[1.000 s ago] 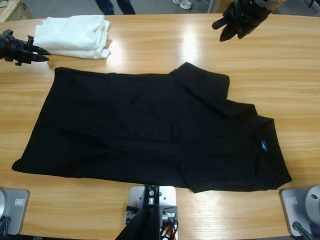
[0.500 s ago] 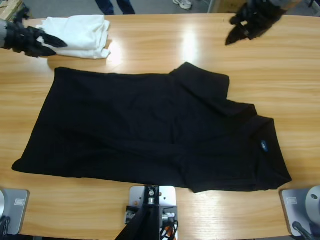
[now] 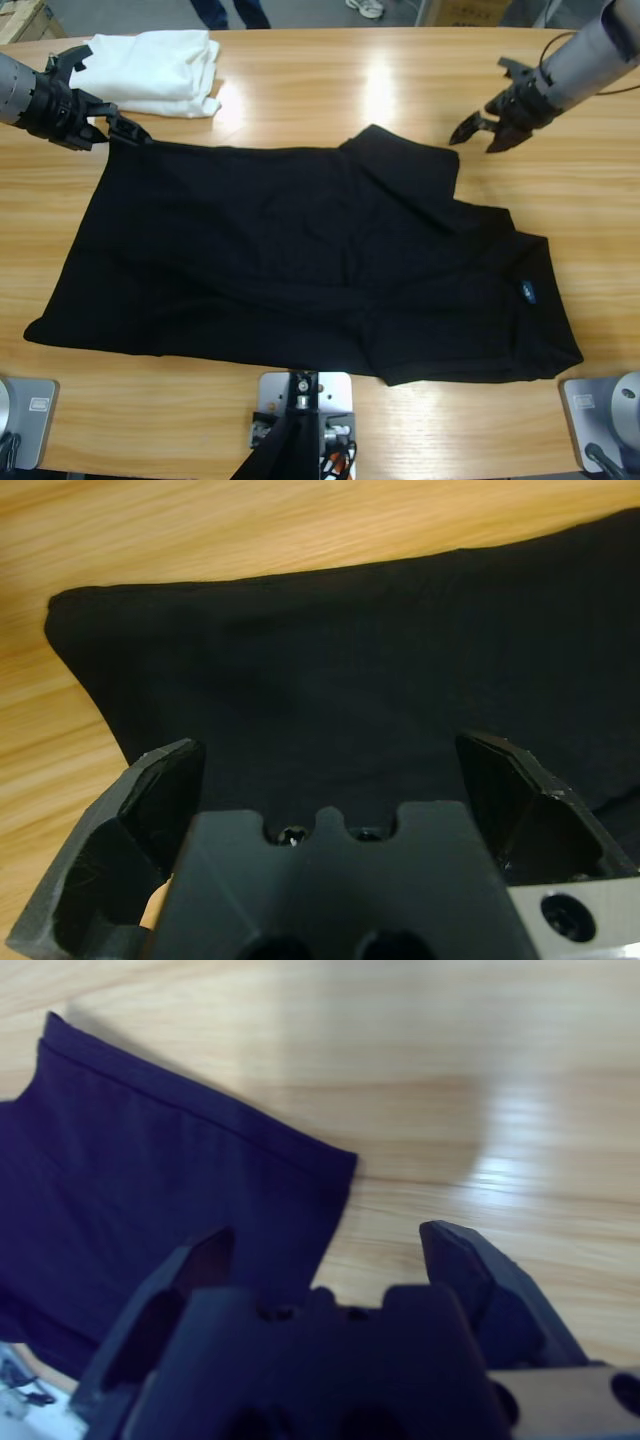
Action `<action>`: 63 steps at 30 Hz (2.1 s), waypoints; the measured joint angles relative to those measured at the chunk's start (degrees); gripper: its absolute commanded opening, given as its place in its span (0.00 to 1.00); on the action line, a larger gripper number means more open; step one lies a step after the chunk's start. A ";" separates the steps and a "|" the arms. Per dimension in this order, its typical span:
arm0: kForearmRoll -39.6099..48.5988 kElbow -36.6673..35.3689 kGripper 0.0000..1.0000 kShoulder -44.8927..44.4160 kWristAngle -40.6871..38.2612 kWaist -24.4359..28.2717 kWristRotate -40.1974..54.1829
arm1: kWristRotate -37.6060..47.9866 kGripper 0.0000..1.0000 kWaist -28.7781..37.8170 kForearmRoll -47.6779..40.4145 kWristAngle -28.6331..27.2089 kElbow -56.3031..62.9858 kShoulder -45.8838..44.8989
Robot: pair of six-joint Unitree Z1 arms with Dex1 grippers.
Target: Fold clothes
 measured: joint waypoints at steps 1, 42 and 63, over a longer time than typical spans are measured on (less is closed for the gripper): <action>0.15 0.00 0.97 -0.08 0.06 0.00 0.00 | 0.57 0.69 -0.03 -0.87 0.69 0.74 0.09; 0.79 0.25 0.96 -0.08 0.95 0.91 0.00 | -4.31 0.00 -1.57 -12.32 2.96 0.95 4.25; 17.60 -27.08 0.73 16.44 3.84 6.53 17.37 | -12.70 0.00 -0.02 -5.11 -2.83 -12.00 5.01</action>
